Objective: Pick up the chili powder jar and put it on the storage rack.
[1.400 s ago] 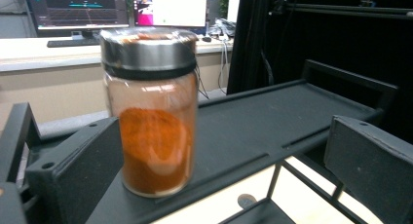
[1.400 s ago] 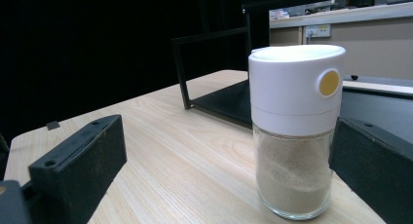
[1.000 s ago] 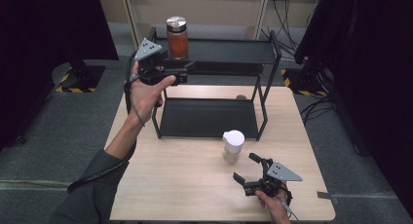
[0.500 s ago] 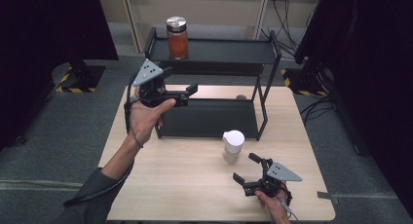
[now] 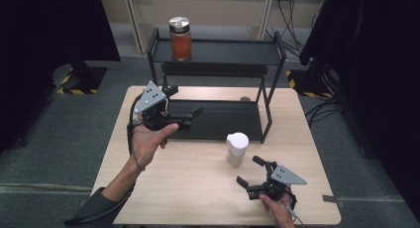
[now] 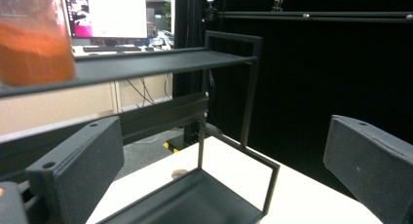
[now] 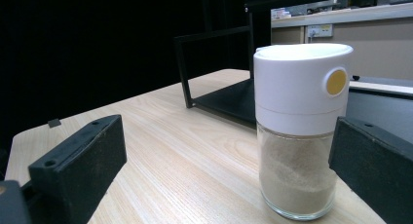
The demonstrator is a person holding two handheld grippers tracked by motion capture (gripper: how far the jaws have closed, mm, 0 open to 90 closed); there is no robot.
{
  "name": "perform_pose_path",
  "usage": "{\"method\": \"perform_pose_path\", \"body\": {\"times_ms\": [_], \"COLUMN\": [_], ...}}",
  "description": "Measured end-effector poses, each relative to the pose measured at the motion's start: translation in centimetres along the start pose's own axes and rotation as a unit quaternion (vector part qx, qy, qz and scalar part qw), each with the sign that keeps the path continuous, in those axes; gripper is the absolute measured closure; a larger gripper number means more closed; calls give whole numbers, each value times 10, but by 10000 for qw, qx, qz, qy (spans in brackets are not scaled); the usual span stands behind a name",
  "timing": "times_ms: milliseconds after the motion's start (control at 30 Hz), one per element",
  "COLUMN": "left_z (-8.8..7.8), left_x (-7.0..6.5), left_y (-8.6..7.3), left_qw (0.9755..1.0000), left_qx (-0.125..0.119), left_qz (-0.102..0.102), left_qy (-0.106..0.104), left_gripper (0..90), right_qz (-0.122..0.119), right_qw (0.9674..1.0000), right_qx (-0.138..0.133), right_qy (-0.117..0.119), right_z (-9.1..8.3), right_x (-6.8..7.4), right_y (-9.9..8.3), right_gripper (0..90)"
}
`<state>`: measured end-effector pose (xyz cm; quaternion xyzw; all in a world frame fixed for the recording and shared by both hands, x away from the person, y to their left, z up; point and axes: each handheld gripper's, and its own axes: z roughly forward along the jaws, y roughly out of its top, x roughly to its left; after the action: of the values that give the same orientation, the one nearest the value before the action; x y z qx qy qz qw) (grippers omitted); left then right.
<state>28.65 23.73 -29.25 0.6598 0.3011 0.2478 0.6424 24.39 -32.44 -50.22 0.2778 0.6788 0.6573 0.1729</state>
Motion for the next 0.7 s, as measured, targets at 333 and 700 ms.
{"method": "perform_pose_path", "body": {"times_ms": [333,700], "left_z": [-15,-26], "left_x": [-3,-5], "left_y": [-35,-75], "left_qw": [9996,9979], "left_qx": [116,230], "left_qz": [-69,-322], "left_qy": [-229,-521], "left_gripper": [5,5], "right_qz": [-5,-22], "right_qw": [10000,10000], "right_qx": [1,6], "right_qy": [-4,1], "right_z": [0,1], "right_x": [0,0], "right_y": [0,0], "right_gripper": [6,6]}}
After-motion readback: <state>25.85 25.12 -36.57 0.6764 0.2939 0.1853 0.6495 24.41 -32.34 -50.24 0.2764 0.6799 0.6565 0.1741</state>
